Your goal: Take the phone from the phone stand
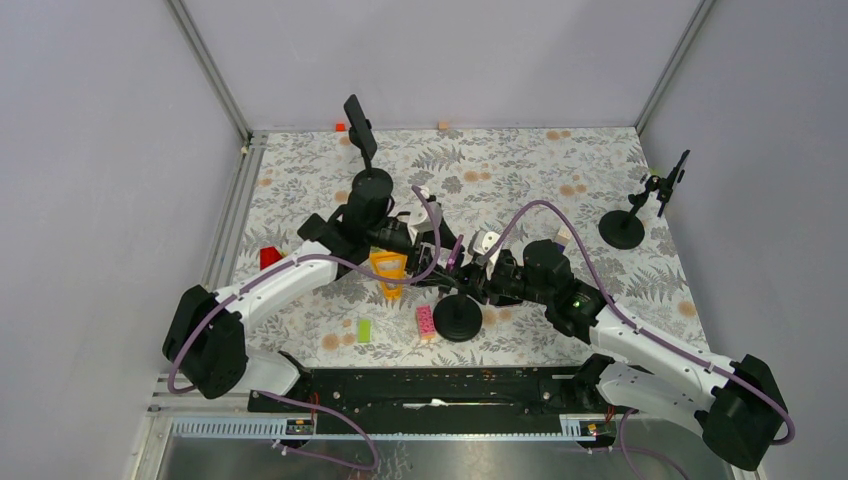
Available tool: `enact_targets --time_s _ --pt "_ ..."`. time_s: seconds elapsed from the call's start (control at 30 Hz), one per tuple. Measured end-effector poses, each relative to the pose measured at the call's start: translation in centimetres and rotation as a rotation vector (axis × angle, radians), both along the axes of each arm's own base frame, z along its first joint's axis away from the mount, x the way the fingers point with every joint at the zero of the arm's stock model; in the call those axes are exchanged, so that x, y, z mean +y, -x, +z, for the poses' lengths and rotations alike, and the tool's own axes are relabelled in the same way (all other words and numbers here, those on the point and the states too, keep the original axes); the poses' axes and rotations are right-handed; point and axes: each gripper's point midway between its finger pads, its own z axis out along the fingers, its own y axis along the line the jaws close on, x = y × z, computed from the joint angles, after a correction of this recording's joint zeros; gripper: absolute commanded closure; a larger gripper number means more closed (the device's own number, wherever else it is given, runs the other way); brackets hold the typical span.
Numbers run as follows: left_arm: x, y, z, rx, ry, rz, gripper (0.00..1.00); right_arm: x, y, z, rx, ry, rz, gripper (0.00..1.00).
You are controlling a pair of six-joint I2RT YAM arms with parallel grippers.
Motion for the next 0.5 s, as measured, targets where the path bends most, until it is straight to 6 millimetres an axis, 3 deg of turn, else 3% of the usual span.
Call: enact_targets --time_s 0.13,0.23,0.5 --pt "0.01 0.11 -0.12 -0.014 0.014 -0.008 0.8 -0.01 0.03 -0.08 0.001 0.001 0.001 1.0" --pt "0.09 0.28 -0.18 -0.031 0.028 -0.02 1.0 0.0 0.1 -0.14 0.001 0.001 0.004 1.0" --pt "0.13 0.41 -0.32 -0.029 0.031 -0.024 1.0 0.02 0.19 -0.22 0.004 0.003 0.006 1.0"
